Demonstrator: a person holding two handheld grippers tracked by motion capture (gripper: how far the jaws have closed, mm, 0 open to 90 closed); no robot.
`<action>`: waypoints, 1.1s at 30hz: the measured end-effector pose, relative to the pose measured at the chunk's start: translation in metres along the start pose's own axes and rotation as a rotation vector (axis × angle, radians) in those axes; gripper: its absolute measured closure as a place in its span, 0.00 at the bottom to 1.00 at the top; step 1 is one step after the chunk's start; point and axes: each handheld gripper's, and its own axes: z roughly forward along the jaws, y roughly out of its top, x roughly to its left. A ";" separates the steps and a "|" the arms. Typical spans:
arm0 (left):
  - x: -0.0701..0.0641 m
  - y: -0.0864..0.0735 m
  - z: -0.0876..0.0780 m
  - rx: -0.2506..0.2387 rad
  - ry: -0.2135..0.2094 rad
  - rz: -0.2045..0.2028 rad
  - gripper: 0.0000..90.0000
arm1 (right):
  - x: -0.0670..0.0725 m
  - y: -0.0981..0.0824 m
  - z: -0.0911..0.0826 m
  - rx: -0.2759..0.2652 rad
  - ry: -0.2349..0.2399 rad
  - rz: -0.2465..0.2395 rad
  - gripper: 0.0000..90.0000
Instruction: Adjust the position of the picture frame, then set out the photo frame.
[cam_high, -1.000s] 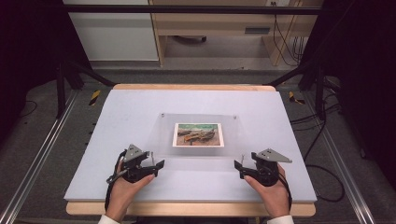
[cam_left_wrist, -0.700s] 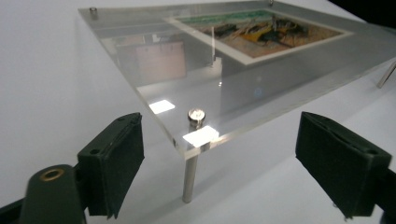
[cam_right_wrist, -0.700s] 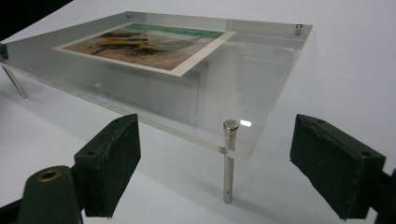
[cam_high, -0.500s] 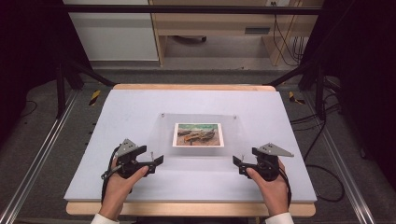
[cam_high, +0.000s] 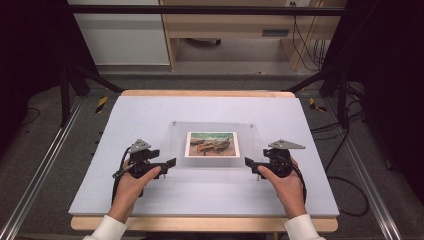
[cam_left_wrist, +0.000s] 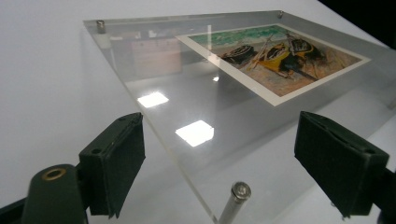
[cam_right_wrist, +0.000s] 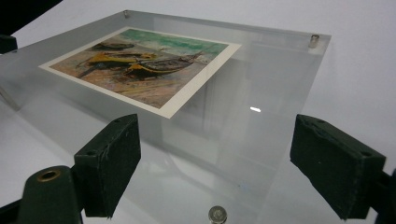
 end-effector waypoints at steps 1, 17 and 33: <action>0.001 0.000 0.002 0.002 -0.011 -0.013 0.18 | -0.002 0.000 0.002 0.005 0.008 0.004 0.18; 0.011 -0.004 0.008 0.024 -0.095 -0.147 0.16 | -0.010 -0.006 0.011 0.043 0.052 0.108 0.15; 0.016 -0.006 0.010 0.013 -0.140 -0.159 0.20 | -0.017 -0.010 0.014 0.071 0.141 0.222 0.16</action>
